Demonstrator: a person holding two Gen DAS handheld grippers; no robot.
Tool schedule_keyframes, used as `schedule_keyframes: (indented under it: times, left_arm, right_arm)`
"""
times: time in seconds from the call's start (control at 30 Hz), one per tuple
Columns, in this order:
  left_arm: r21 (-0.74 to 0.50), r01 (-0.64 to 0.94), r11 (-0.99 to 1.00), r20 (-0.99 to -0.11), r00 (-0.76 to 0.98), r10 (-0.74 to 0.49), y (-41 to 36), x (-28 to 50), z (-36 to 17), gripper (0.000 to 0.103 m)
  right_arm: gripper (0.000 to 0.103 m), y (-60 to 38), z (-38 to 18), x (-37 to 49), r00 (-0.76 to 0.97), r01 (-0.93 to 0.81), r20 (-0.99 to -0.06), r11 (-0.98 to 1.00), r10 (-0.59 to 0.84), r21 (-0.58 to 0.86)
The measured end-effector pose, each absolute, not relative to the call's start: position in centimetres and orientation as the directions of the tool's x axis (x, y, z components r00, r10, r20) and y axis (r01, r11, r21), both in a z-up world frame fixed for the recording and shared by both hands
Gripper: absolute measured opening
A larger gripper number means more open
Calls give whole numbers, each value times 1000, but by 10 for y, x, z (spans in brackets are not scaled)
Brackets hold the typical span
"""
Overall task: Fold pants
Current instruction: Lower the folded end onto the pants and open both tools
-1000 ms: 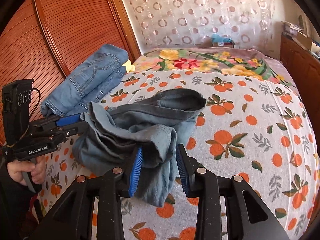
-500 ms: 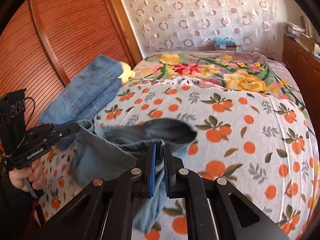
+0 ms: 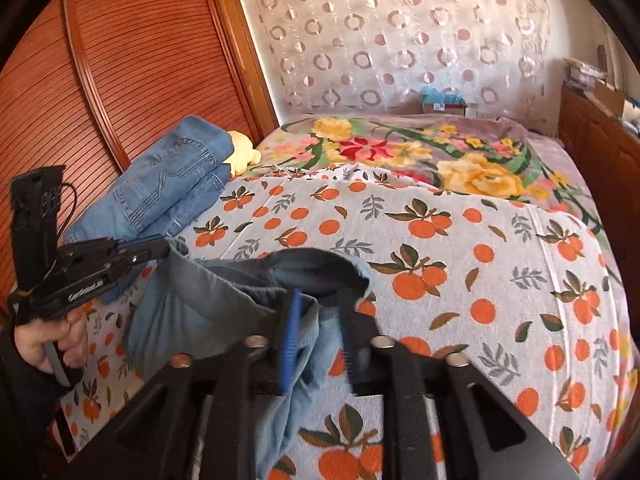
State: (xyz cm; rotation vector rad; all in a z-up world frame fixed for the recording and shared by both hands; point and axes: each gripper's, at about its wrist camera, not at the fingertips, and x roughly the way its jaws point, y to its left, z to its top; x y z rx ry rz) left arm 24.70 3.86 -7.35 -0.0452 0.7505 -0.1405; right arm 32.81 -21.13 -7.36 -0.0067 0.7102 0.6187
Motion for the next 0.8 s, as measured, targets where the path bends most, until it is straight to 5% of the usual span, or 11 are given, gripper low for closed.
schedule_keyframes:
  times: [0.2,0.53,0.57,0.6,0.63,0.8]
  left_arm:
    - [-96,106,990,-680,719,-143,39,247,-75,5]
    - [-111,120,986,-670,724,-164,39,245,-70,5]
    - [-109,121,987,-669,725,-163,39,244,-70,5]
    - [-106,123,987,-668,727,-162,39,243,-69,5]
    - [-109,126,986,-665,728,-167,39,242,-68,5]
    - [-100,117,988,-649,745,-154,39,239,-65,5]
  right_arm:
    - [45,-210,-73,314,564,-583,-605,790,562,191]
    - [48,-197,-83,329,542,-565,-649,803,534,189]
    - [41,-194,-81,329,540,-573,-642,797,544,194]
    - [18,-193,-79,329,541,-579,-638,793,547,190]
    - [11,-192,-77,329,546,-583,-637,793,544,179]
    - [6,-190,-64,332,604,-572,-588,807,538,151]
